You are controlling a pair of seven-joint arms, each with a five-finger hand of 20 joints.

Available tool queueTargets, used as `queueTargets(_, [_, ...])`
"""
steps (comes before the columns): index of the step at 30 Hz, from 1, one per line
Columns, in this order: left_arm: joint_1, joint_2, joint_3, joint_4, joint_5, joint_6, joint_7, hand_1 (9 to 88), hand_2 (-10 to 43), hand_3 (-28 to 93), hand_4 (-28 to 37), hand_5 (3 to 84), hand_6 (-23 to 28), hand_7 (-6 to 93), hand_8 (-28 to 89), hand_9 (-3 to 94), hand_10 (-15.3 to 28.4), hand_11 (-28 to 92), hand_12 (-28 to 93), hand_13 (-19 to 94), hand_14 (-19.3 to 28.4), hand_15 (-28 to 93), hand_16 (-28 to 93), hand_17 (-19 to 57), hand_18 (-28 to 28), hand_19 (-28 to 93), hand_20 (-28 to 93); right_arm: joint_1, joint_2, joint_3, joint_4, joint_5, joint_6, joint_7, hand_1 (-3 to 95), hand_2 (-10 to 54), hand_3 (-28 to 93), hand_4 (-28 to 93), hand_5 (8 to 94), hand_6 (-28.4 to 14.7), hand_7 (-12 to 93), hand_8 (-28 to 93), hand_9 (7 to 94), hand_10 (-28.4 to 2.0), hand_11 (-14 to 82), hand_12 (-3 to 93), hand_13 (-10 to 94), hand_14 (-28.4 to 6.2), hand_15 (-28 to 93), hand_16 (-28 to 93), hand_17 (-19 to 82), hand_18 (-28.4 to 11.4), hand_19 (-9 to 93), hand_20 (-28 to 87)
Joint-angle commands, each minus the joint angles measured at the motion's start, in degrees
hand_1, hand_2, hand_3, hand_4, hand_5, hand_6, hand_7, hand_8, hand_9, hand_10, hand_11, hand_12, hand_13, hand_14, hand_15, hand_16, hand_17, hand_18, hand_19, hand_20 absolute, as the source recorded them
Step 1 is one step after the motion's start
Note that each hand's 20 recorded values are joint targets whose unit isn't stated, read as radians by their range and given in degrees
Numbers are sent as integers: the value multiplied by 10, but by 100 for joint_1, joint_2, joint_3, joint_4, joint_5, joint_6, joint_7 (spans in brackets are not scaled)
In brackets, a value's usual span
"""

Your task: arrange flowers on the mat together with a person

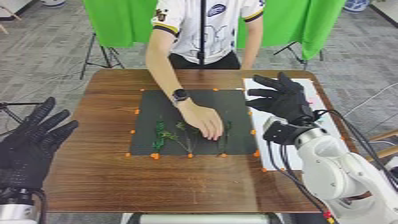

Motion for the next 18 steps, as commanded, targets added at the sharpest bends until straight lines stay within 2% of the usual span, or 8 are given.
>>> queueTargets(1, [15,41,86,37,-44,52,55,182,70,756,-283,311,38,89,-82,305,141,149,123,207,217,408,-41,-88,173,357,167,36,69,-35,27,-197,-131,27,121,136,741,-253,519,-37,112,-110,559,-199,144,142,464,-230,445,101,89,-279,517,126])
queueTargets(2, [-22,2,90,39,-10,40,7,182,70,756,-283,310,38,89,-82,305,141,149,123,207,217,409,-41,-88,173,357,167,40,57,-32,28,-245,-144,63,121,136,741,-253,519,-36,112,-110,559,-199,144,142,464,-230,445,101,89,-279,516,126])
queueTargets(4, [-12,16,84,42,-43,47,25,182,70,756,-283,310,38,90,-82,306,141,149,123,207,217,411,-40,-88,173,357,167,93,73,-91,39,-254,-163,61,122,133,744,-251,519,-36,112,-110,560,-198,144,143,464,-229,445,102,89,-279,517,127])
queueTargets(8, [-89,-14,116,46,16,16,-54,182,70,757,-283,311,38,90,-83,305,141,150,123,207,217,411,-41,-88,172,357,167,139,77,-155,37,-324,-163,104,124,131,747,-251,519,-35,113,-110,561,-197,145,143,464,-229,444,103,89,-280,517,128])
queueTargets(12, [-283,-185,182,63,200,-87,-281,182,69,757,-283,310,38,91,-83,306,141,150,123,207,217,412,-41,-88,172,356,167,166,75,-180,38,-339,-164,120,125,129,749,-252,519,-35,114,-111,562,-197,146,143,463,-228,446,104,89,-279,518,130])
queueTargets(18, [-310,-298,202,54,271,-110,-393,182,69,759,-283,311,38,90,-83,306,141,151,123,207,217,411,-42,-88,172,357,168,190,77,-186,38,-408,-120,172,128,127,749,-251,518,-35,114,-111,563,-197,147,143,464,-229,449,105,91,-278,518,132])
